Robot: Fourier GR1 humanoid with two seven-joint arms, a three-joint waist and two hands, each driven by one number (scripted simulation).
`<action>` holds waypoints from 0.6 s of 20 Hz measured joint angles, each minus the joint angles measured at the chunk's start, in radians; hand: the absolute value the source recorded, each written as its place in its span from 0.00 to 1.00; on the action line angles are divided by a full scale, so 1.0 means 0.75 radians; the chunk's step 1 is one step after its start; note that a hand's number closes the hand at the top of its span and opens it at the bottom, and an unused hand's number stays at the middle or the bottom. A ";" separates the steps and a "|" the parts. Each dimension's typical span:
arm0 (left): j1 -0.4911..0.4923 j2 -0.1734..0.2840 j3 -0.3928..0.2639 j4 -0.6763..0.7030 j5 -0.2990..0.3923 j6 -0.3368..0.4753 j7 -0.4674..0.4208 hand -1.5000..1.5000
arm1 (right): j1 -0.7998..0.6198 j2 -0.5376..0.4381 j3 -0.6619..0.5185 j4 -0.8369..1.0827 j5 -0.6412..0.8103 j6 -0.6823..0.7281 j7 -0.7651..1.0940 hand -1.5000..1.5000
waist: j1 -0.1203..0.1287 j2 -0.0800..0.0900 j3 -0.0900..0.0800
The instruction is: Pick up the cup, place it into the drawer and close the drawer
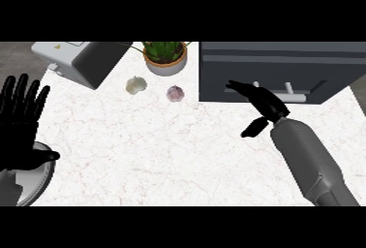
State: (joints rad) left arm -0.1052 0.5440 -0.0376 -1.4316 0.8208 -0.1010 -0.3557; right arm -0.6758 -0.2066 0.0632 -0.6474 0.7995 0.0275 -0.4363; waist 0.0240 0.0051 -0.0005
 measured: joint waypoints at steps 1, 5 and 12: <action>-0.001 -0.001 0.006 -0.005 0.001 -0.002 0.009 0.00 | -0.041 -0.006 -0.021 0.071 -0.004 -0.008 -0.028 0.00 | 0.005 0.002 0.001; 0.015 -0.008 0.018 -0.020 -0.003 -0.029 0.013 0.00 | -0.180 -0.063 -0.083 0.279 -0.016 0.013 -0.135 0.00 | 0.021 0.000 -0.002; 0.004 -0.025 0.012 -0.008 -0.027 -0.066 0.014 0.00 | -0.313 -0.119 -0.123 0.495 -0.007 0.056 -0.255 0.00 | 0.048 0.007 -0.003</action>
State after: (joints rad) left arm -0.1024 0.5255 -0.0284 -1.4375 0.8007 -0.1504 -0.3452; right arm -0.9104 -0.2961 -0.0290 -0.2759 0.7939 0.0698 -0.6272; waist 0.0600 0.0101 -0.0025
